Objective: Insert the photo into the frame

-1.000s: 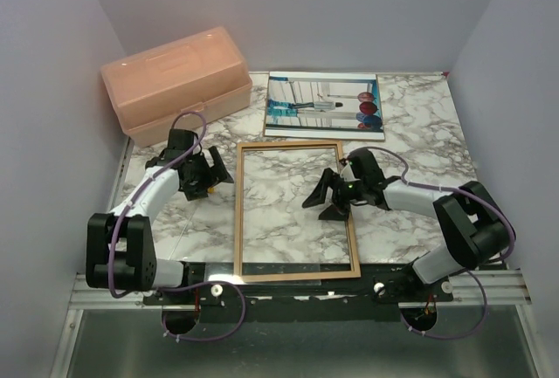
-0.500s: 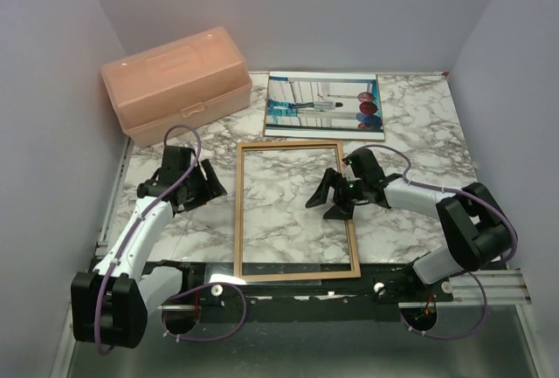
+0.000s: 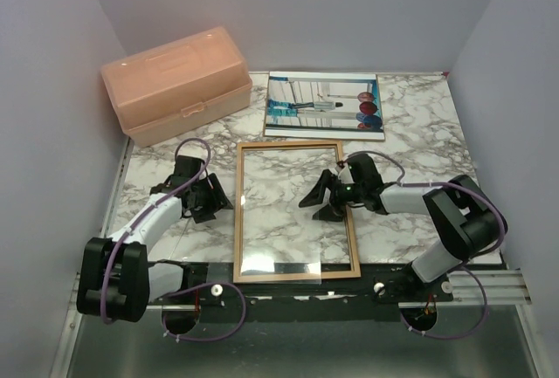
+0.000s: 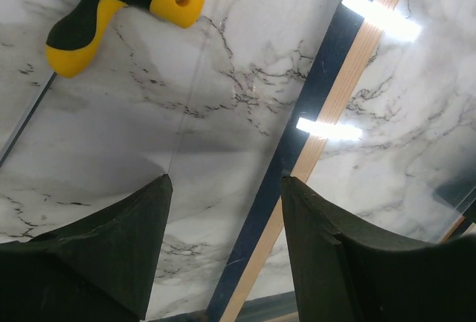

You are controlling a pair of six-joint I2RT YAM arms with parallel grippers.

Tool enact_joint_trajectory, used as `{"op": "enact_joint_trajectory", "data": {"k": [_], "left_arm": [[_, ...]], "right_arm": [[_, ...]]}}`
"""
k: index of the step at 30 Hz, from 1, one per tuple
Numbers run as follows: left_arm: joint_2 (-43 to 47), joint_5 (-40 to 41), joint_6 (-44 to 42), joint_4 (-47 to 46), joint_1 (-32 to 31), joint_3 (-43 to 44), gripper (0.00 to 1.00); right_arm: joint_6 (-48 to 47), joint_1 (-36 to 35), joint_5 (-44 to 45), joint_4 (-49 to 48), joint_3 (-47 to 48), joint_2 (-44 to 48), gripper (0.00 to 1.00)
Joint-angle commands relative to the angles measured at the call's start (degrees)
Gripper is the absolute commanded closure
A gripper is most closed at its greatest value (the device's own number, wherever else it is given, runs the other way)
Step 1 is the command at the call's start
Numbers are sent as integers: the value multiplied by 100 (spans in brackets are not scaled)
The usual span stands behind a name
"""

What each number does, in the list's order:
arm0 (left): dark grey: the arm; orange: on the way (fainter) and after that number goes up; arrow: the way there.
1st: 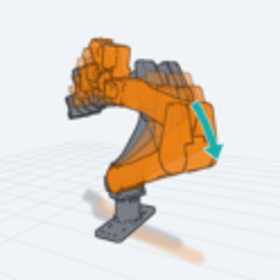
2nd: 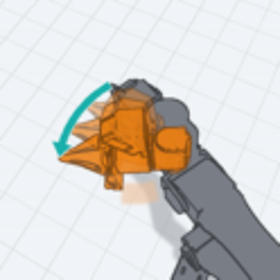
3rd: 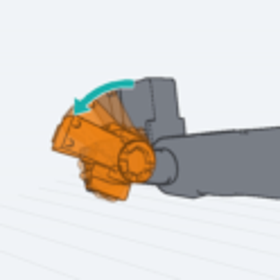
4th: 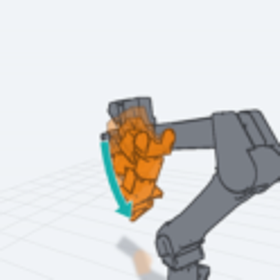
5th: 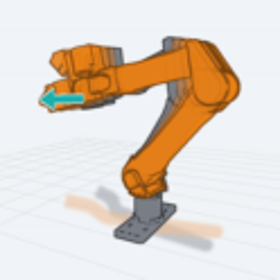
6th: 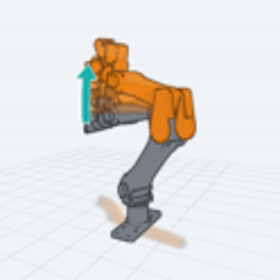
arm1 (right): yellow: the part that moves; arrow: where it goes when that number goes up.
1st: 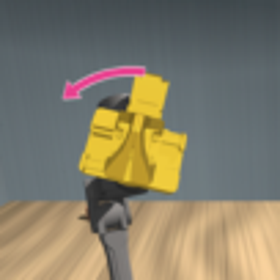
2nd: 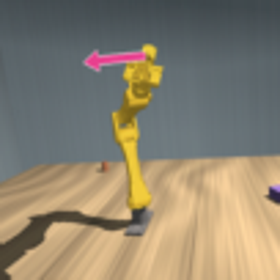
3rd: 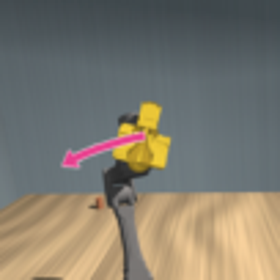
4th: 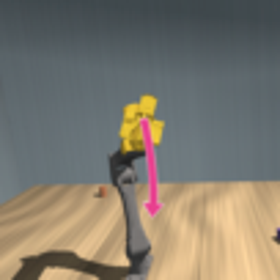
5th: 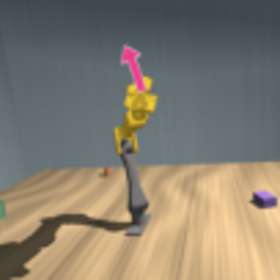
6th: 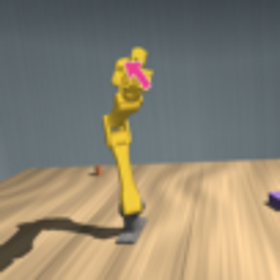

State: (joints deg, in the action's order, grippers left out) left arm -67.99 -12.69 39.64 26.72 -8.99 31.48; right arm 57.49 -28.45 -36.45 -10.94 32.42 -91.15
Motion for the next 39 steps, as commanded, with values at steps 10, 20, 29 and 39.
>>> {"op": "enact_joint_trajectory", "data": {"k": [10,20,29,39], "left_arm": [[-88,-58,14,-156,-85,23,38],[53,-102,60,-145,-125,35,35],[834,69,28,295,-256,298,24],[1583,474,65,909,-645,845,17]], "right_arm": [[696,-70,-117,-1139,-557,399,49],[1222,-214,-493,-2265,-463,249,74],[371,-341,145,-466,165,769,99],[-556,-338,1963,2511,1748,2272,99]]}}
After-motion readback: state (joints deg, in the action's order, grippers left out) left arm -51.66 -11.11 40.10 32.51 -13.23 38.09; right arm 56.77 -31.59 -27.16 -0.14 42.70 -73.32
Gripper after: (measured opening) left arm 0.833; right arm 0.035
